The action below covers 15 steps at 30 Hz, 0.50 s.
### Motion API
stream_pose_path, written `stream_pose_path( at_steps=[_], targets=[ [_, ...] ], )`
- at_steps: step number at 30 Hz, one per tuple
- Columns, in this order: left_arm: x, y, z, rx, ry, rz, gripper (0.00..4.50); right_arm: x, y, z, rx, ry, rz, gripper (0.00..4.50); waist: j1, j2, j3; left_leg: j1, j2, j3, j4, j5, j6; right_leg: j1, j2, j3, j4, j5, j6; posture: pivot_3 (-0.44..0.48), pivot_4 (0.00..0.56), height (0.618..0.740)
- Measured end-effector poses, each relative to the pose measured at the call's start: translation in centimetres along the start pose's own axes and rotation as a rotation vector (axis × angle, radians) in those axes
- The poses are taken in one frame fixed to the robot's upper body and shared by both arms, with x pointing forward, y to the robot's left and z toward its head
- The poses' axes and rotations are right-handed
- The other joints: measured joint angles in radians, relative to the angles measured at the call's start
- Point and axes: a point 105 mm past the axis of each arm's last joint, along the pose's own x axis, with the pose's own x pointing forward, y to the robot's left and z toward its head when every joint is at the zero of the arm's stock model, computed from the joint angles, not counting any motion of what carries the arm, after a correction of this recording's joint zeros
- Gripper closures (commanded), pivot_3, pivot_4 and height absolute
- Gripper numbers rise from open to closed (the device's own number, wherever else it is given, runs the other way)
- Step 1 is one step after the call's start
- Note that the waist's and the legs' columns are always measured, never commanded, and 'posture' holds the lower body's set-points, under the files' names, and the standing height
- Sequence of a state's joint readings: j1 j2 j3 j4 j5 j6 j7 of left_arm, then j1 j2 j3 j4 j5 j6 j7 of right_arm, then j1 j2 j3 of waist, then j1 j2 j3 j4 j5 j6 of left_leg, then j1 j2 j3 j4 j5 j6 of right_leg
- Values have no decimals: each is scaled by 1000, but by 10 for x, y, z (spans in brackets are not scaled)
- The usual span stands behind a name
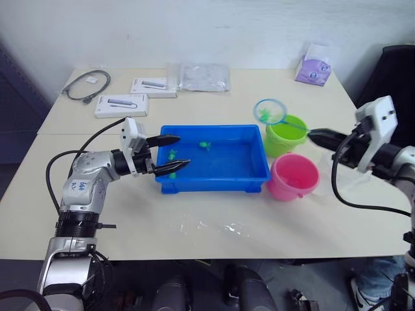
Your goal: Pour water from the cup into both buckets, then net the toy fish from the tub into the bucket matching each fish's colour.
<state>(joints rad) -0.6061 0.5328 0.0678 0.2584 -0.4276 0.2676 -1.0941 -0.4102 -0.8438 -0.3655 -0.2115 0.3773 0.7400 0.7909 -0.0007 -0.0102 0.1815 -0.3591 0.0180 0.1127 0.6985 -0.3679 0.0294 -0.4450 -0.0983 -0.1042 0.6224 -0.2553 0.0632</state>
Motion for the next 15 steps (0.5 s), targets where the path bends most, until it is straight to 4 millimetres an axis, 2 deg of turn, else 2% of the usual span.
stream_pose_path(
  at_steps=[4, 12, 15],
  targets=[
    [5, 2, 0, 3, -4, -4, 76, 1, -24, -12, -220, 43, -146, 4500, -1, 0, 0, 1, 0, 2, 0, 0, 0, 0, 0, 0, 0, 1, 1, 0, 150, 740],
    [7, 2, 0, 4, -6, 2, 76, 4, -38, -49, -692, 125, -246, 4500, -2, 0, 0, 2, 0, 4, 0, 1, 0, 0, 0, 1, 0, 1, 1, 0, 150, 740],
    [8, 1, -2, -1, -3, 4, 76, 2, -41, -57, -967, 159, -260, 4500, -3, 0, 0, 2, 0, 4, 0, 1, -1, 0, 0, 3, 0, 1, 1, 0, 150, 740]
  ],
)
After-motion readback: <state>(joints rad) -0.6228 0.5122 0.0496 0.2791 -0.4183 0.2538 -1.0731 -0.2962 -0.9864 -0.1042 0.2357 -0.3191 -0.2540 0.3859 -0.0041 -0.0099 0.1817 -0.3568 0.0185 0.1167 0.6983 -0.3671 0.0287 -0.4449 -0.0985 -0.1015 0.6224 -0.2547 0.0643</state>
